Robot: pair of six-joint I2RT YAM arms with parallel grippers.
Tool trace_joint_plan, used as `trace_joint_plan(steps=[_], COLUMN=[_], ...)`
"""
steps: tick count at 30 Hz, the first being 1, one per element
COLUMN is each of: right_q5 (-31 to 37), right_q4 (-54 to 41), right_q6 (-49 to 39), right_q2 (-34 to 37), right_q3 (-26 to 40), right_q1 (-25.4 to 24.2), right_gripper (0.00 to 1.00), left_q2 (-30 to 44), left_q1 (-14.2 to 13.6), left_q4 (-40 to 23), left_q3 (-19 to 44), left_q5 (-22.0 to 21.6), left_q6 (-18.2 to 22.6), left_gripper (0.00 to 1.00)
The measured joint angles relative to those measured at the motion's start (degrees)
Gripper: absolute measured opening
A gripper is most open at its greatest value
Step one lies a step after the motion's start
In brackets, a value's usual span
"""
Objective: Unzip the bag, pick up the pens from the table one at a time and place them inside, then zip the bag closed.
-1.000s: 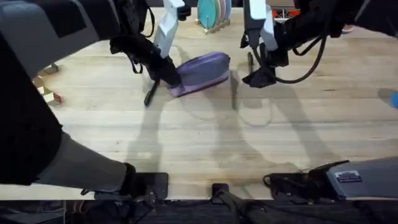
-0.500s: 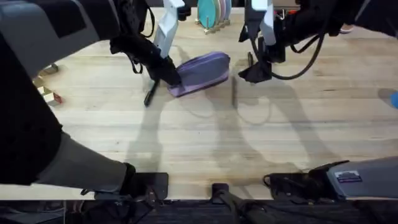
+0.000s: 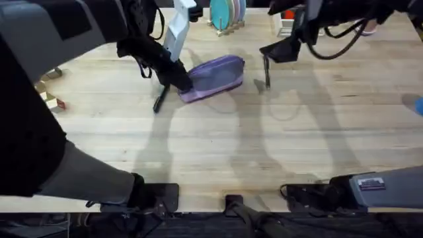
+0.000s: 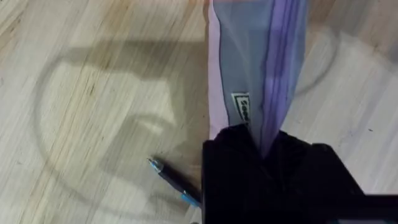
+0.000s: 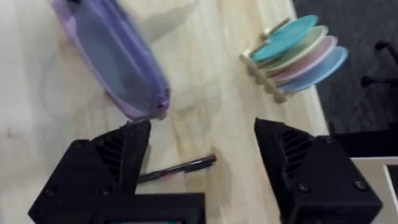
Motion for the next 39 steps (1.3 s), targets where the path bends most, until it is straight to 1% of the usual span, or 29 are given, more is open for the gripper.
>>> trace_joint_plan(steps=[4,8,12,18,25,34,39], right_q5=[-4.7,-8.6,-10.3,-11.2,-11.6,-11.6,-11.6], right_q4=[1.1,1.1,1.6,4.3,4.4,4.4,4.1], right_q6=[0.2,-0.8,-2.5,-4.0,-4.2,-4.2,-4.2], right_q2=[2.7,6.8,10.5,14.8,14.9,14.9,14.9], right_q3=[0.2,0.2,0.2,0.2,0.2,0.2,0.2], right_q1=[-2.5,-3.1,-3.1,-3.1,-2.7,1.0,1.4], right_gripper=[0.992,0.993,0.994,0.995,0.995,0.995,0.988], left_q2=[0.0,0.0,0.0,0.0,0.0,0.0,0.0], left_q1=[0.0,0.0,0.0,0.0,0.0,0.0,0.0], left_q4=[0.0,0.0,0.0,0.0,0.0,0.0,0.0], left_q3=[0.0,0.0,0.0,0.0,0.0,0.0,0.0], left_q5=[0.0,0.0,0.0,0.0,0.0,0.0,0.0], left_q6=[0.0,0.0,0.0,0.0,0.0,0.0,0.0], left_gripper=[0.043,0.043,0.043,0.043,0.043,0.043,0.043])
